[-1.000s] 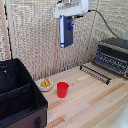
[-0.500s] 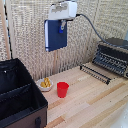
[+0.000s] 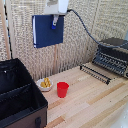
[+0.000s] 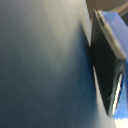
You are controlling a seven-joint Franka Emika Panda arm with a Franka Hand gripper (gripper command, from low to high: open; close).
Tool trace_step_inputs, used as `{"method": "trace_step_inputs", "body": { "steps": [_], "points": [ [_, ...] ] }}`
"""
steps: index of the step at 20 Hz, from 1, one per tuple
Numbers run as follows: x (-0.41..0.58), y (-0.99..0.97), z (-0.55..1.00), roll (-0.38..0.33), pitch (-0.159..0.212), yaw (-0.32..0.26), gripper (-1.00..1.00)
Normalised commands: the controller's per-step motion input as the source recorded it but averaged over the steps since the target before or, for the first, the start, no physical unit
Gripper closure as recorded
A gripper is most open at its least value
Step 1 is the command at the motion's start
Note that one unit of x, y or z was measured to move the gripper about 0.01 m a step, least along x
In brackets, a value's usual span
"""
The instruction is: Gently maneuver your gripper in the book's direction. Confidently hold the book by angling your gripper properly. Relocate the book to the caddy. Pinpoint the back pocket of the caddy and set the book down inside it.
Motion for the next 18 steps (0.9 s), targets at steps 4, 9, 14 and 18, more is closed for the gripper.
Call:
{"method": "trace_step_inputs", "body": {
  "steps": [4,9,14,18],
  "points": [
    [0.02,0.69,0.49,-0.024,-0.039,-0.168,1.0],
    [0.046,0.74,0.4,-0.023,-0.027,-0.154,1.0],
    [0.114,0.83,0.29,-0.023,-0.013,-0.118,1.0],
    [0.164,0.87,0.22,-0.02,-0.009,-0.103,1.0]
  ]
}}
